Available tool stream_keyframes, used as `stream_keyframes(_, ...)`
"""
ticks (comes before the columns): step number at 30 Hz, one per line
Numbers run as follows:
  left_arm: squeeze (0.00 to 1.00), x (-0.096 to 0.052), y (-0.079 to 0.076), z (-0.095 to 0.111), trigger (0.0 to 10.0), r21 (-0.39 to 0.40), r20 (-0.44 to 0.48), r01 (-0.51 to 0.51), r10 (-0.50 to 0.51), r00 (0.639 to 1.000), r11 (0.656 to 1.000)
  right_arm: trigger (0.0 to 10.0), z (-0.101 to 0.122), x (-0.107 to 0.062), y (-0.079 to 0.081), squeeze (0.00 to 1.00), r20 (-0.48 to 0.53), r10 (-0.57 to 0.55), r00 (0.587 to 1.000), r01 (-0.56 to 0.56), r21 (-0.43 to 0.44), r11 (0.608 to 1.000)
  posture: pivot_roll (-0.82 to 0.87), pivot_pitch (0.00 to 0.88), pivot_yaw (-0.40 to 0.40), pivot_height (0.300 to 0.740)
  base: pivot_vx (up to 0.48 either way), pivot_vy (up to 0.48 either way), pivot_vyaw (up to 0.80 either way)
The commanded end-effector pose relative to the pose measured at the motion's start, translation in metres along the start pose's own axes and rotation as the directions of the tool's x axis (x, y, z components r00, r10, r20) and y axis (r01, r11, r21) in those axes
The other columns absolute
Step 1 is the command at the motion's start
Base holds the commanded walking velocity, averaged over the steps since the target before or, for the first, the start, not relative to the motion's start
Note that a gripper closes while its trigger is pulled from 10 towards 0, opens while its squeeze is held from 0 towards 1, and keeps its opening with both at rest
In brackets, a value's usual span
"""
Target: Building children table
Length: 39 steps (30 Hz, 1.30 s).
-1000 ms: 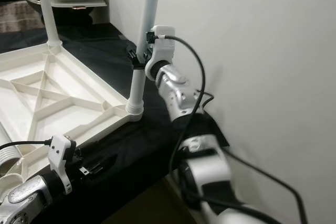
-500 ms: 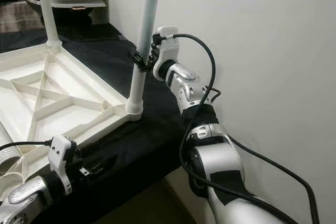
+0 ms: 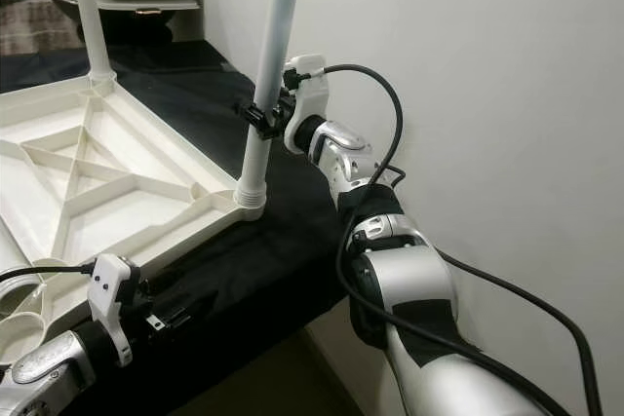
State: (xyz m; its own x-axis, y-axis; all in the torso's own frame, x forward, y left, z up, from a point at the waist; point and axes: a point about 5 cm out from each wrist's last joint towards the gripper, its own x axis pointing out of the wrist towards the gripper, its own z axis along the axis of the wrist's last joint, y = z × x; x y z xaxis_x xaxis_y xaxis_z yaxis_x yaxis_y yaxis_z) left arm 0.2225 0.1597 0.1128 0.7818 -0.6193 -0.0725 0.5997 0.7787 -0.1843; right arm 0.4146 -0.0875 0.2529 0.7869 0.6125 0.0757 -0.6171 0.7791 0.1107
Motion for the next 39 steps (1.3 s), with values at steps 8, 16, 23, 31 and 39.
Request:
stream_keyframes(8,0.00,-0.003,-0.002,-0.001,10.0,-0.007,-0.008,-0.001,0.001,1.000,1.000,0.0,-0.007,-0.002,-0.009,0.00,-0.011,-0.113,0.993,0.114,0.015,0.993,0.11,0.000,-0.191,0.740,0.000,0.000,0.00)
stream_keyframes(16,0.00,-0.003,-0.002,0.000,10.0,-0.006,-0.008,-0.001,0.001,1.000,1.000,0.0,-0.024,-0.002,-0.012,0.00,-0.103,-0.285,0.953,0.287,0.003,0.958,0.10,0.000,-0.183,0.740,0.000,0.000,0.00)
stream_keyframes(23,0.00,-0.002,-0.002,-0.001,10.0,-0.008,-0.011,0.003,-0.003,1.000,1.000,0.0,-0.043,0.009,0.008,0.00,-0.186,-0.416,0.890,0.432,0.054,0.900,0.09,0.000,-0.177,0.740,0.000,0.000,0.00)
stream_keyframes(31,0.00,-0.001,-0.001,-0.001,10.0,-0.005,-0.018,-0.002,0.001,1.000,1.000,0.0,-0.058,0.015,0.026,0.00,-0.237,-0.545,0.805,0.581,0.120,0.805,0.09,0.000,-0.184,0.740,0.000,0.000,0.00)
stream_keyframes(39,0.00,-0.001,-0.003,-0.003,10.0,-0.012,-0.015,-0.002,0.002,1.000,1.000,0.0,-0.064,0.022,0.048,0.00,-0.269,-0.575,0.773,0.623,0.145,0.769,0.09,0.000,-0.192,0.740,0.000,0.000,0.00)
